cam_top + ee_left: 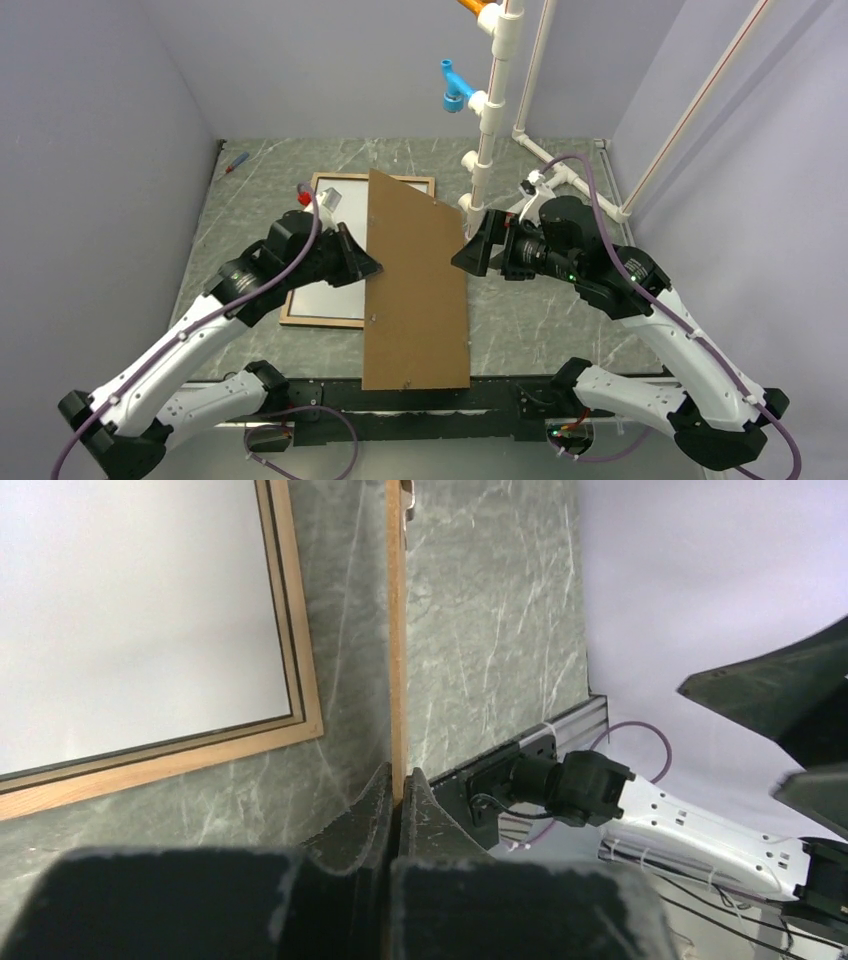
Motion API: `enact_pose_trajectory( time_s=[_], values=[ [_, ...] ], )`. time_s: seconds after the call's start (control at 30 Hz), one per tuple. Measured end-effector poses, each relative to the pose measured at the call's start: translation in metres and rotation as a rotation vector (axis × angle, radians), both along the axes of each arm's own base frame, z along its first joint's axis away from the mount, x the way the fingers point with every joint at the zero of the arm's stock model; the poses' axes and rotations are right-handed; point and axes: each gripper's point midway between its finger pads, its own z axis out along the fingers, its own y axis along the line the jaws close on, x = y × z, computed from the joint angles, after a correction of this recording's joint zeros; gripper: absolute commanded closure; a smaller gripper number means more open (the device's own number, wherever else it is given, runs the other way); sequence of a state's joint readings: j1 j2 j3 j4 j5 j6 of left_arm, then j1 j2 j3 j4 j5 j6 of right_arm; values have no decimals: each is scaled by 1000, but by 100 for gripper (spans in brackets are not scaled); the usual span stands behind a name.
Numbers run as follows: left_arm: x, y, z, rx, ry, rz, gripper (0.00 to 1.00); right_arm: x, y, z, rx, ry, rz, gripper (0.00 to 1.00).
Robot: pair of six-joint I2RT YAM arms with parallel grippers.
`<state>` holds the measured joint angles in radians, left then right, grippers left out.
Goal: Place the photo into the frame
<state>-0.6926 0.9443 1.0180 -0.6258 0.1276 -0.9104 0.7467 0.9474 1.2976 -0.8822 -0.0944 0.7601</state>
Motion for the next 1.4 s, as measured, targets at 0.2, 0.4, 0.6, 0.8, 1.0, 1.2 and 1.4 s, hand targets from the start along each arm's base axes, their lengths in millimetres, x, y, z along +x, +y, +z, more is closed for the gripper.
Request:
enact_pose_trajectory(
  time_s=[0.2,0.4,0.6,0.8,1.0,1.2,1.4],
  values=[
    [-7,30,19,-2,-80,91,100,2,0,-30,-27,50,2,0],
    [-13,56,28,6,-113,156,100,4,-1,-67,-3,136,36,1],
    [-23,63,54,-48,-164,148,100,14,-4,-80,123,168,84,1],
    [-42,60,94,-161,-243,84,100,21,-5,-75,243,139,157,4],
    [-62,55,128,-282,-321,3,100,23,-5,-64,329,77,233,8],
    [-73,51,146,-348,-349,-45,100,13,4,-35,431,5,350,18],
    [-75,52,154,-373,-369,-44,100,5,5,4,524,-98,414,40]
  ],
)
